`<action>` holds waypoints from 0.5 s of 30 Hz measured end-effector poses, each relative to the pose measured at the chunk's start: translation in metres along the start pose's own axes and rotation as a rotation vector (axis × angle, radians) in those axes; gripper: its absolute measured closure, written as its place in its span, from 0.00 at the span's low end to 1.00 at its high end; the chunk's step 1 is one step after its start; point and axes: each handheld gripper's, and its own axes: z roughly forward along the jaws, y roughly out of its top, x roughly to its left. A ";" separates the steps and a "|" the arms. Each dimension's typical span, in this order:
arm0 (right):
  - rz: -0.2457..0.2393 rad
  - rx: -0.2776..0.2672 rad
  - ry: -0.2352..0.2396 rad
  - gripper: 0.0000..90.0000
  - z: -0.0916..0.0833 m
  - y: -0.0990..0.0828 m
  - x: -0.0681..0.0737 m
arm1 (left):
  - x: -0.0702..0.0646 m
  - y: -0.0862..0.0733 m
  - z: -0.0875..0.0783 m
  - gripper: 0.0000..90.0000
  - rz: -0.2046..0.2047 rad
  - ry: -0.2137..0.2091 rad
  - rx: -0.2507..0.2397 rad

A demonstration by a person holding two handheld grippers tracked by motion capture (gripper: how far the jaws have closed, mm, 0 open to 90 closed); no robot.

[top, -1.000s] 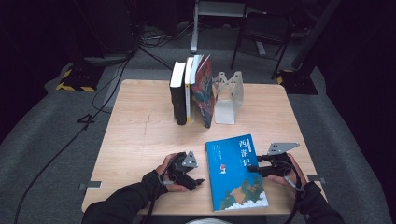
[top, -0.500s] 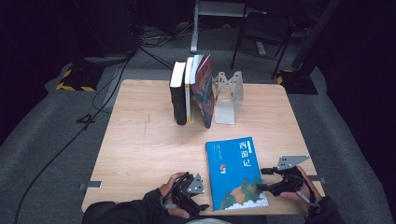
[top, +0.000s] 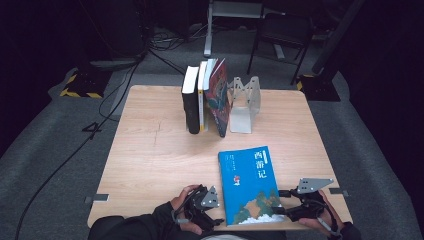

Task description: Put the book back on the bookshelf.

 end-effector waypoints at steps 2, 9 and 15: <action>0.022 -0.004 -0.025 0.37 0.009 0.007 0.005 | 0.005 -0.007 -0.006 0.18 -0.009 0.014 0.003; 0.048 -0.033 -0.145 0.39 0.040 0.032 0.017 | -0.005 -0.018 -0.017 0.18 -0.026 0.034 0.024; 0.071 -0.042 -0.194 0.40 0.051 0.043 0.015 | -0.014 -0.016 -0.014 0.12 -0.063 0.053 0.018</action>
